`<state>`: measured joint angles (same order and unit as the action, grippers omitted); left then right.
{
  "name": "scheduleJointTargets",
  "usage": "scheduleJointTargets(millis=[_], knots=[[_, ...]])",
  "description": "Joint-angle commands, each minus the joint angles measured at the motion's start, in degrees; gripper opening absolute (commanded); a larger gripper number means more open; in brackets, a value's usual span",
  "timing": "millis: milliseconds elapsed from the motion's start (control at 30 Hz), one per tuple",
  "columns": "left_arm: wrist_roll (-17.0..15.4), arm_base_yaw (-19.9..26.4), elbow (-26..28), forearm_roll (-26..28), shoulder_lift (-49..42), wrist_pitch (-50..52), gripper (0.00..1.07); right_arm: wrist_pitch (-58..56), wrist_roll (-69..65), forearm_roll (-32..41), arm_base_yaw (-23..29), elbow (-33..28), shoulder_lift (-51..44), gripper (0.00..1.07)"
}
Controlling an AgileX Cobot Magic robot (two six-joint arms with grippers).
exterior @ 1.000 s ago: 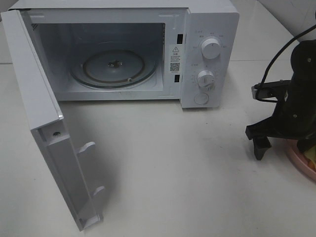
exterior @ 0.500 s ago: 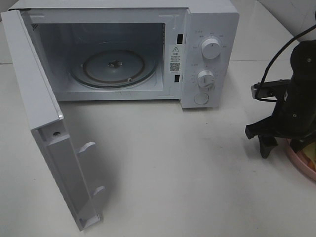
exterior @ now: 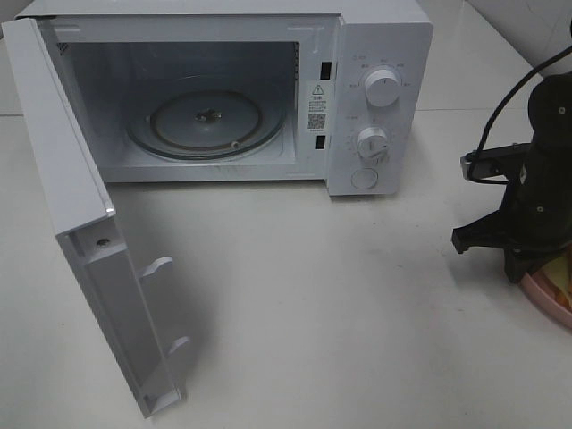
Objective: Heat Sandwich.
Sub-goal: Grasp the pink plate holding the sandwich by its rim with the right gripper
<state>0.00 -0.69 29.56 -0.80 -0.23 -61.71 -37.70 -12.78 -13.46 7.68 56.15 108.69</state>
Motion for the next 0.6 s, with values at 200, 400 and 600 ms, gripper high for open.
scheduleJointTargets(millis=[200, 400, 600], knots=[[0.0, 0.1, 0.0, -0.1, -1.1, 0.6, 1.00, 0.2, 0.1, -0.5, -0.1, 0.2, 0.1, 0.00], [0.0, 0.1, 0.0, -0.1, -1.1, 0.6, 1.00, -0.3, 0.1, -1.3, -0.1, 0.2, -0.5, 0.00], [0.0, 0.1, 0.0, -0.1, -1.1, 0.6, 1.00, -0.7, 0.1, -1.6, -0.1, 0.2, -1.3, 0.00]])
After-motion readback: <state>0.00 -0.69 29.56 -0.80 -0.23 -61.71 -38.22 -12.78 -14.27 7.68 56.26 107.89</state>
